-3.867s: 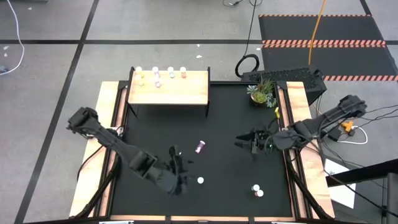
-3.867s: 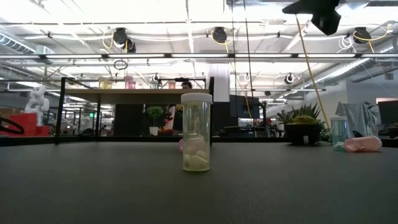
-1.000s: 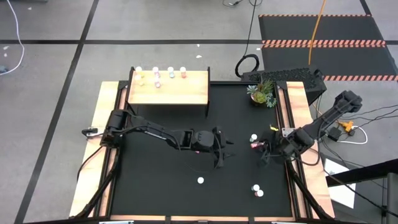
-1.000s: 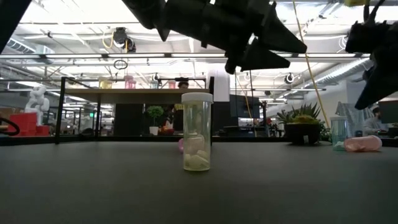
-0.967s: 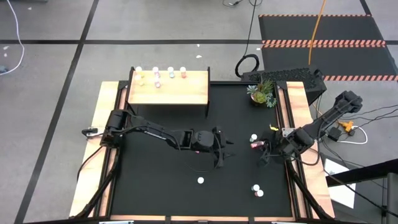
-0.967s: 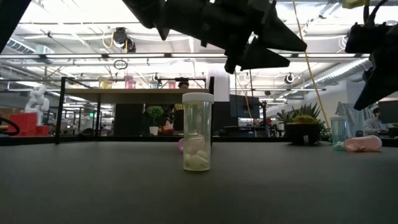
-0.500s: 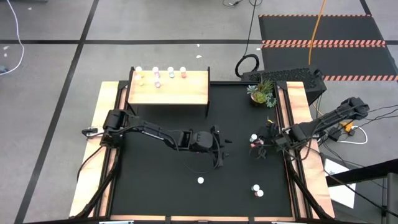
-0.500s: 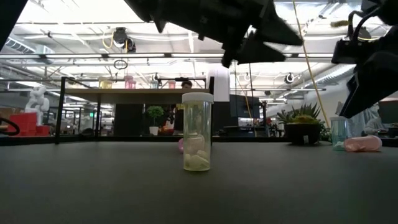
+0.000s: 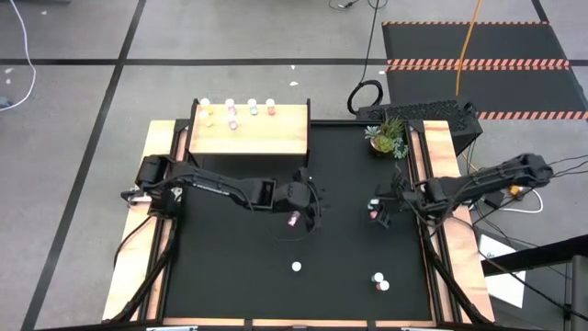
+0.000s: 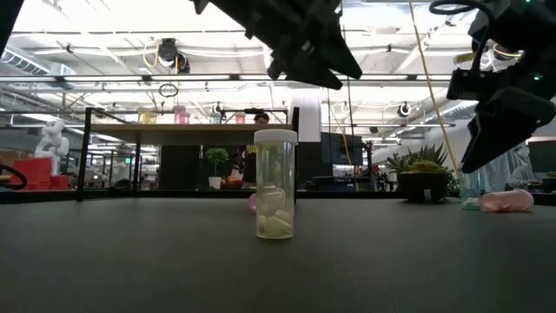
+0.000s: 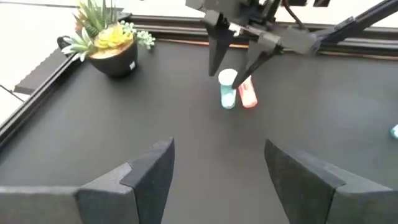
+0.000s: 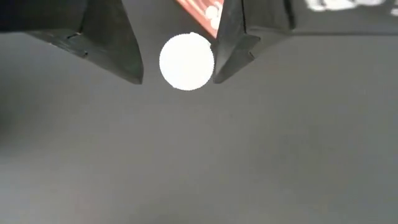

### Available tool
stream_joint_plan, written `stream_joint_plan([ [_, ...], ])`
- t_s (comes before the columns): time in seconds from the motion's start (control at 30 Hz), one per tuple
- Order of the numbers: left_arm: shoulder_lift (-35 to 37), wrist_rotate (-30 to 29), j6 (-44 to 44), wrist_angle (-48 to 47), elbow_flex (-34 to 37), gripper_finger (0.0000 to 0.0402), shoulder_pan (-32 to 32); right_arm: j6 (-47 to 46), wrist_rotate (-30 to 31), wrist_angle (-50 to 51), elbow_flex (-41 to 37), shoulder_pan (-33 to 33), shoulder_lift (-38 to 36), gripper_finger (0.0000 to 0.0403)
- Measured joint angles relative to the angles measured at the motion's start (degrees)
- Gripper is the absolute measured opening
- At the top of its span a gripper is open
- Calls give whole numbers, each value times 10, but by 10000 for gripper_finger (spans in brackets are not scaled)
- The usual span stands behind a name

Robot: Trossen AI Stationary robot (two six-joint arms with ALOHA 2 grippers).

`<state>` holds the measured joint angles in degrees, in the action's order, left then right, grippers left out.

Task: Pick and place medicine bottles onto shelf by color
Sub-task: Put the top blue medicine bottle aligned with the other blue medicine bottle on the shelf

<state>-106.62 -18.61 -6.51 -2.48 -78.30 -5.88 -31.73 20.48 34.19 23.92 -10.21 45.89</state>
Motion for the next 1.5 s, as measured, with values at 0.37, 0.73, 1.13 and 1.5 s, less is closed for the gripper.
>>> stream_joint_plan([
  [0.37,3,5,1,0,0,250,10,-1,-27,-10,0,31,0,175],
  [0.73,3,5,-10,-28,0,250,9,-87,12,0,0,6,-12,312],
  [1.13,3,7,-8,-43,0,250,11,-191,59,-40,-63,-88,-16,314],
  [1.5,3,7,15,-31,0,250,37,-166,93,-196,-153,-93,-16,299],
])
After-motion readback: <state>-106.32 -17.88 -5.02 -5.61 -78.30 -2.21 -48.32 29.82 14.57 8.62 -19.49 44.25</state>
